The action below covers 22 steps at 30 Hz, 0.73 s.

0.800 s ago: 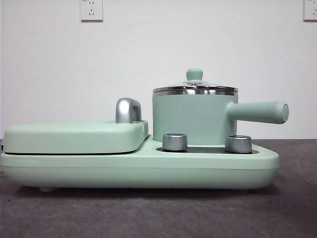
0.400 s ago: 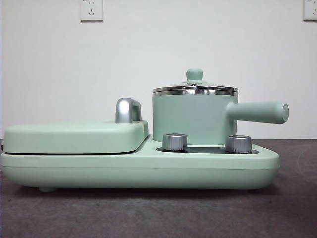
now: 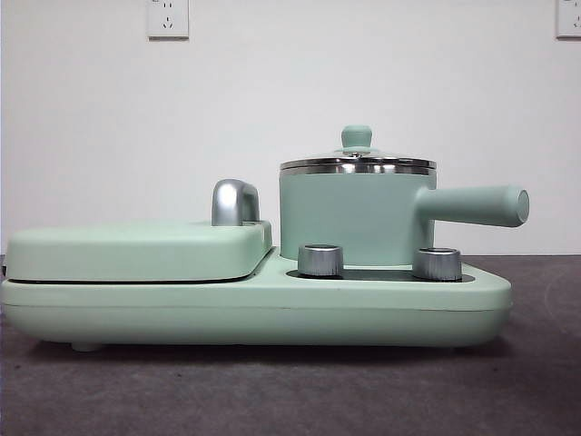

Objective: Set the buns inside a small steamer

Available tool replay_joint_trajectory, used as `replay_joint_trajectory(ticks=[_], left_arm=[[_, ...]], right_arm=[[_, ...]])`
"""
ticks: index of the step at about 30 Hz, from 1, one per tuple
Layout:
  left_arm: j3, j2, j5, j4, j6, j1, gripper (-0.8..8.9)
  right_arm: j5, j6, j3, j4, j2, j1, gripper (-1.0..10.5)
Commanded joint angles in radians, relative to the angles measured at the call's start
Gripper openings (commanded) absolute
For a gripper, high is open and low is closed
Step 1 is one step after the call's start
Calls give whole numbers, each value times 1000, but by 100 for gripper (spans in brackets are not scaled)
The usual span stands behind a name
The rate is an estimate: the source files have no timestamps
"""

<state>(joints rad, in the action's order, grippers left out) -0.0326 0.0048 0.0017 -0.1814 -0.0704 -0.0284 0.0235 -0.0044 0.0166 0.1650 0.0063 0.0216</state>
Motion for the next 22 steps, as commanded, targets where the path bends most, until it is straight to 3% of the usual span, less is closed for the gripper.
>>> replay_joint_trajectory(ticks=[1, 22], left_arm=[[19, -2, -3, -6, -1, 1, 24], [19, 0, -3, -9, 3, -24, 24]], right_arm=[[4, -11, -5, -8, -3, 1, 15], [4, -11, -5, -8, -3, 1, 15]])
